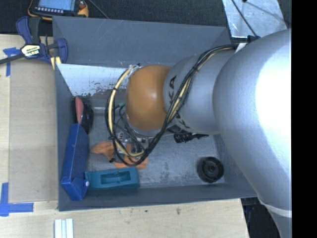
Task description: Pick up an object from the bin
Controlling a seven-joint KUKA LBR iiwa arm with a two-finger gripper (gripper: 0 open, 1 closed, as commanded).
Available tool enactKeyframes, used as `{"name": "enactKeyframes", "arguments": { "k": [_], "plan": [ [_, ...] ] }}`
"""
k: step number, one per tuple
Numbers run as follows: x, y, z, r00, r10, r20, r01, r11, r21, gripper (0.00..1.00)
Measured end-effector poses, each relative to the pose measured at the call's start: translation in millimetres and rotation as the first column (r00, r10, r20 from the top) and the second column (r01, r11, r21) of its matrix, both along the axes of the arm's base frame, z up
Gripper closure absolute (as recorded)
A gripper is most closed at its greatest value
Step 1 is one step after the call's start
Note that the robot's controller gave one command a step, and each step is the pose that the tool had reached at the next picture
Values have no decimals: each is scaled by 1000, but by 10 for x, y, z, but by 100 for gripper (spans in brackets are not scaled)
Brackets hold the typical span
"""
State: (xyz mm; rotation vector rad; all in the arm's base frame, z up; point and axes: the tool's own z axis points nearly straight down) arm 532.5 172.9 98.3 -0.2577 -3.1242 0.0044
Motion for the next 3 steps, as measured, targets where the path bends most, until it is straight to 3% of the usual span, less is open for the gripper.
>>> {"name": "enactKeyframes", "arguments": {
  "k": [3],
  "plan": [
    [18, 0, 586, 1000, -1, 7, 1, 1000, 2, 100]
  ]
}}
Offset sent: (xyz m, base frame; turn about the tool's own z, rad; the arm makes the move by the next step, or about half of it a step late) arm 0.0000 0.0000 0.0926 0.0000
